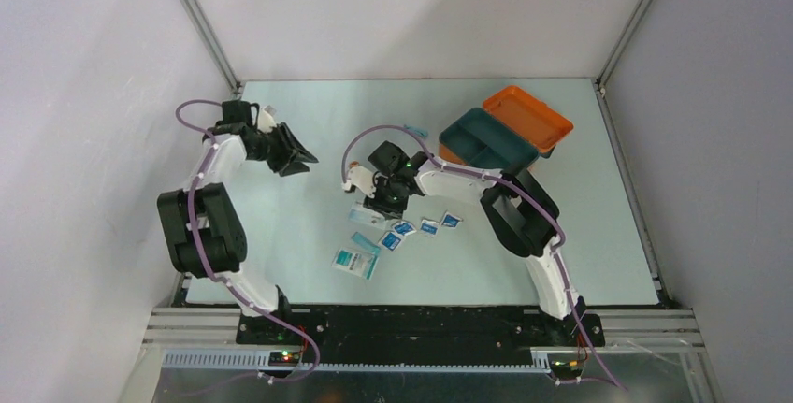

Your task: Organize the medicine kit

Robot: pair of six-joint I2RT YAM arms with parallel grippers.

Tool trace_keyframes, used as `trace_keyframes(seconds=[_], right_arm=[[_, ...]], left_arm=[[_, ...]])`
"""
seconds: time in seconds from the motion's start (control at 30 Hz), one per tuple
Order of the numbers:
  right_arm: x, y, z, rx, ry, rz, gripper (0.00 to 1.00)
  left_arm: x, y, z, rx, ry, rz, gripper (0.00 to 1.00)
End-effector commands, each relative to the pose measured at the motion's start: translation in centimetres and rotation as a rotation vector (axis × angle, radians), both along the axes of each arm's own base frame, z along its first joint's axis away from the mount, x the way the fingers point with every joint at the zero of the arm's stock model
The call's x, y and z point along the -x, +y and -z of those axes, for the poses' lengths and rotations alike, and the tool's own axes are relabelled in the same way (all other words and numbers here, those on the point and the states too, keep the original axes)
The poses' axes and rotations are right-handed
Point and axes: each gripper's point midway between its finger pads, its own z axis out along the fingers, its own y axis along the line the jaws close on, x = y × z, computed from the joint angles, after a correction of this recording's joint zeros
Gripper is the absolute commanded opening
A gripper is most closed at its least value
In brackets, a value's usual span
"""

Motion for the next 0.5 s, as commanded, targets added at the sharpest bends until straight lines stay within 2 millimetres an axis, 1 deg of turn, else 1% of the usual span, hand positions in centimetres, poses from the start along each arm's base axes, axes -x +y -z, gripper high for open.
trace_keyframes(seconds=[0.0,0.03,0.07,0.1,0.17,0.23,0.27,0.3,0.33,0.37,0.4,0.43,0.47], right_arm=[[1.8,-0.7,4.2,0.086,0.090,-0.019,0.34],[1.7,-0.5,4.2,0.081,0.091,-0.022,0.29],[1.6,-0.6,4.3,0.081,0.093,-0.020,0.13],[1.4,-0.4,4.0,0.073,0.092,-0.020,0.02],[1.3,-0.5,3.3,0.065,0.099,-0.027,0.00],[0.8,-0.5,1.8,0.037,0.097,-0.033,0.00],[0.1,-0.6,0.4,0.012,0.084,-0.025,0.00],[0.0,-0.4,-0.5,-0.014,0.086,-0.027,0.00],[-0.7,-0.6,-2.3,-0.048,0.066,-0.017,0.00],[-0.8,-0.4,-4.2,-0.088,0.059,-0.025,0.00],[-1.1,-0.7,-4.9,-0.106,0.061,-0.017,0.00],[-1.0,-0.6,-6.2,-0.135,0.071,-0.016,0.00],[-1.2,-0.8,-6.6,-0.146,0.078,-0.003,0.00]], left_arm=[[0.2,-0.2,-3.1,-0.020,-0.109,0.020,0.43],[0.3,0.0,-3.0,-0.030,-0.110,0.016,0.43],[0.6,0.1,-2.8,-0.036,-0.109,0.017,0.43],[0.8,0.1,-2.7,-0.039,-0.110,0.018,0.43],[1.2,0.1,-2.5,-0.048,-0.114,0.029,0.44],[1.6,0.2,-2.1,-0.052,-0.110,0.037,0.46],[1.7,0.3,-1.7,-0.059,-0.102,0.034,0.46],[1.7,0.4,-1.5,-0.067,-0.101,0.034,0.47],[1.8,0.6,-1.1,-0.079,-0.093,0.031,0.47],[1.9,0.7,-0.6,-0.086,-0.086,0.034,0.49],[2.0,0.7,-0.1,-0.085,-0.074,0.038,0.50],[2.0,0.7,0.7,-0.082,-0.054,0.043,0.53],[2.2,0.7,1.2,-0.083,-0.038,0.041,0.54]])
